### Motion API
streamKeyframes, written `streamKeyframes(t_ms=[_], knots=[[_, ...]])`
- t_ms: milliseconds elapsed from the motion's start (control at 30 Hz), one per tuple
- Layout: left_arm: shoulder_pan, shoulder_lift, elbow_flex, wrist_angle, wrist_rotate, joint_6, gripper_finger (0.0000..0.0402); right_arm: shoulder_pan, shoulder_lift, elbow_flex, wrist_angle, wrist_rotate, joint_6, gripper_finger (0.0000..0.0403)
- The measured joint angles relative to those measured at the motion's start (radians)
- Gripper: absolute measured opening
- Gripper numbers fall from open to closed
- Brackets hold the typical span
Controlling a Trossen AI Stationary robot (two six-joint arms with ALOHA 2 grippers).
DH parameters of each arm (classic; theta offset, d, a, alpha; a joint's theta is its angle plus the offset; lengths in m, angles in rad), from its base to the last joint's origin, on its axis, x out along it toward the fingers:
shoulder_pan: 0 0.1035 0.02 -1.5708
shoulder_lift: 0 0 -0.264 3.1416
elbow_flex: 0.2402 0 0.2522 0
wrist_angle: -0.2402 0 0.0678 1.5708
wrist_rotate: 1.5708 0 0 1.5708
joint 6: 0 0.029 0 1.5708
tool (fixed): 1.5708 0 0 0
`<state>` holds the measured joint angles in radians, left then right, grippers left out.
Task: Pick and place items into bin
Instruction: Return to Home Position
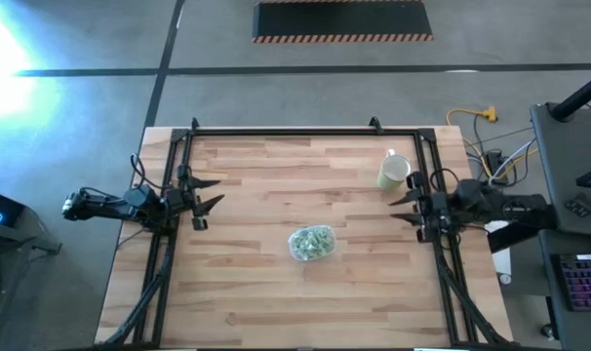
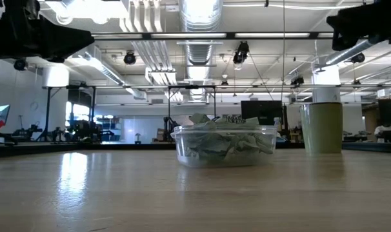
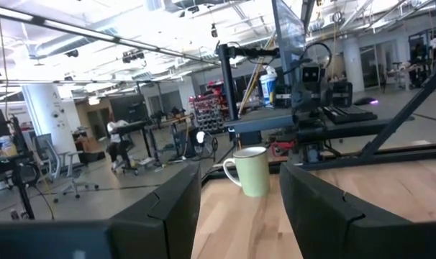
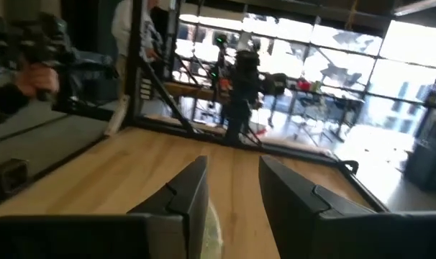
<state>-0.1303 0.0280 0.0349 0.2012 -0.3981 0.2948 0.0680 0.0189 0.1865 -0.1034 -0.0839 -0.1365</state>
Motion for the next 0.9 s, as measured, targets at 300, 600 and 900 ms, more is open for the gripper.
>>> streamKeyframes(t_ms=[300, 600, 900], knots=[[0.0, 0.0, 0.0, -0.002, 0.0, 0.0, 0.0173, -0.116, -0.018, -0.088, 0.047, 0.013, 0.04, 0.0113], [0.0, 0.0, 0.0, -0.029, 0.001, 0.0, 0.0173, -0.143, -0.019, -0.139, 0.085, 0.0, 0.06, 0.0111], [0.0, 0.0, -0.002, -0.032, 0.002, -0.002, 0.0173, -0.145, -0.019, -0.17, 0.132, 0.001, 0.085, 0.0111]])
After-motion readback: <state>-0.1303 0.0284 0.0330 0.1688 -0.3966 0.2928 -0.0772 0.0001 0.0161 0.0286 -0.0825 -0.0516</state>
